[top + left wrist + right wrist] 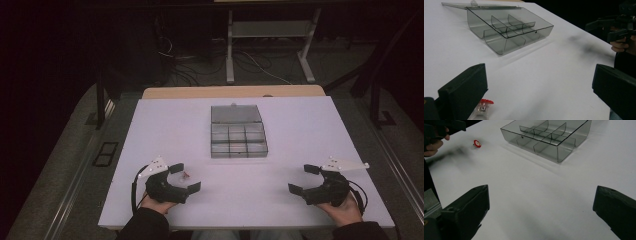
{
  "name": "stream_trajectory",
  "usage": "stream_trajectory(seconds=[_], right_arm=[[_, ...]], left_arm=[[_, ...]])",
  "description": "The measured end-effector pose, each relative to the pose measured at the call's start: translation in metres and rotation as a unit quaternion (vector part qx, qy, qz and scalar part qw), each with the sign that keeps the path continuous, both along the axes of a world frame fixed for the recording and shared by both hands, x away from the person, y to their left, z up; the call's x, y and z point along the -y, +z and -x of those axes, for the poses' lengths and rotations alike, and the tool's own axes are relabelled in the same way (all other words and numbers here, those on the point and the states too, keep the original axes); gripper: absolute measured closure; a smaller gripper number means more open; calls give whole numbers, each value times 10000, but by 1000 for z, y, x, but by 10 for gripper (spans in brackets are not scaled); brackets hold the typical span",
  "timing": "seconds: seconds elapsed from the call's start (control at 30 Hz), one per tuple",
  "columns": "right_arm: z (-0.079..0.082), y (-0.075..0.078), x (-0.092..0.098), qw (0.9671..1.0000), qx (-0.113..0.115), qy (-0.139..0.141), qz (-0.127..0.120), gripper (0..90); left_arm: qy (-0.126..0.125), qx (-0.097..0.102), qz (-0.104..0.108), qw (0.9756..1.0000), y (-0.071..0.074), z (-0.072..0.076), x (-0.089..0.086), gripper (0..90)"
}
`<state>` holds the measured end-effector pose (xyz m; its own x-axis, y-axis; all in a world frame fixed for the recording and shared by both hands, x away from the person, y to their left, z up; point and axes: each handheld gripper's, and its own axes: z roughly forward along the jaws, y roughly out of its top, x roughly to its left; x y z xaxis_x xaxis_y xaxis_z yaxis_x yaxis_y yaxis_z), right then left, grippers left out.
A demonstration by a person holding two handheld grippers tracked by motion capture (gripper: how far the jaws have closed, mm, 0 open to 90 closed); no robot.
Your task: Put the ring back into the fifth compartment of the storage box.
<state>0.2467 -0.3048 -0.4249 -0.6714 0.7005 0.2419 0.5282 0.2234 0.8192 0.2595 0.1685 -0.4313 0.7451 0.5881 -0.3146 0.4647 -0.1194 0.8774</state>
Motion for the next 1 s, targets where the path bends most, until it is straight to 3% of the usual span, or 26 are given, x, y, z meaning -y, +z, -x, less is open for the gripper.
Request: stream_trajectory(seconds=[0.77, 1.0], right_arm=[[2, 0, 0, 9999, -38, 101, 2, 4], [2, -1, -1, 9998, -28, 167, 63, 4]], left_arm=[[-57, 30, -29, 10000, 5, 1, 0, 0], [-102, 57, -161, 9998, 9, 1, 0, 0]])
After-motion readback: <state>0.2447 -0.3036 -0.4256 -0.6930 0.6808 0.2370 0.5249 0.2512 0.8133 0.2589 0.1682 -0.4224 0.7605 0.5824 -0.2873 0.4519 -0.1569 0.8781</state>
